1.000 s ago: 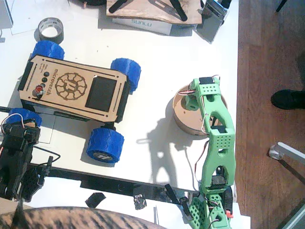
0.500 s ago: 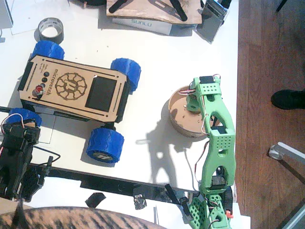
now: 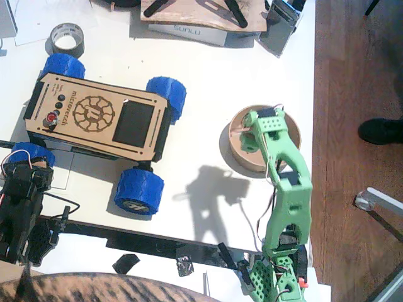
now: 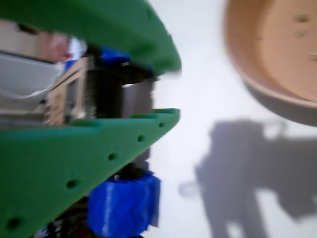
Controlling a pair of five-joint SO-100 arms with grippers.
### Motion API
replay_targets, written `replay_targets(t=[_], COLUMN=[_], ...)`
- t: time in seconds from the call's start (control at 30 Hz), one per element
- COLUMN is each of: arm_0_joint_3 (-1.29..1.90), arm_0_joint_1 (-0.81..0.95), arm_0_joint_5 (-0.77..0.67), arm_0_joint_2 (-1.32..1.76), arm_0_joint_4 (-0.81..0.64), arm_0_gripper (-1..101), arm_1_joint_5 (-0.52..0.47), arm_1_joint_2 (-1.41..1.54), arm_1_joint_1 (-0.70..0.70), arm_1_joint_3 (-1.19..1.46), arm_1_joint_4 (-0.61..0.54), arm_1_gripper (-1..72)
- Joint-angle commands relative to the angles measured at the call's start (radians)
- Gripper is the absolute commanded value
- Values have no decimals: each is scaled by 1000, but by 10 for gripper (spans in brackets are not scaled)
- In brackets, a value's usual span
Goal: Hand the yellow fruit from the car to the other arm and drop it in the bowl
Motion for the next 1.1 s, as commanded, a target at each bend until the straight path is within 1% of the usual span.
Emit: replay_targets(t=[0.0, 0.13, 0.3, 0.6, 0.77, 1.07], arm_0_joint_3=[0, 0, 0, 0, 0, 0], arm_0_joint_1=[-5, -5, -5, -5, -5, -5], arm_0_joint_5=[11, 9, 8, 5, 5, 3], arm_0_joint_2=[3, 3, 3, 5, 5, 25], arm_0_joint_4=[6, 6, 6, 8, 8, 21], arm_0_gripper=[11, 12, 12, 12, 12, 12], arm_1_joint_5=[-6, -26, -77, -204, -256, -345], arm_1_joint_2=[187, 385, 617, 1014, 1207, 1493], arm_1_joint_1=[-43, -100, -143, -176, -218, -279], arm_1_joint_3=[127, 334, 563, 900, 1075, 1296], arm_1_joint_4=[-71, -138, -239, -403, -449, -472], arm_1_gripper=[1, 0, 0, 0, 0, 0])
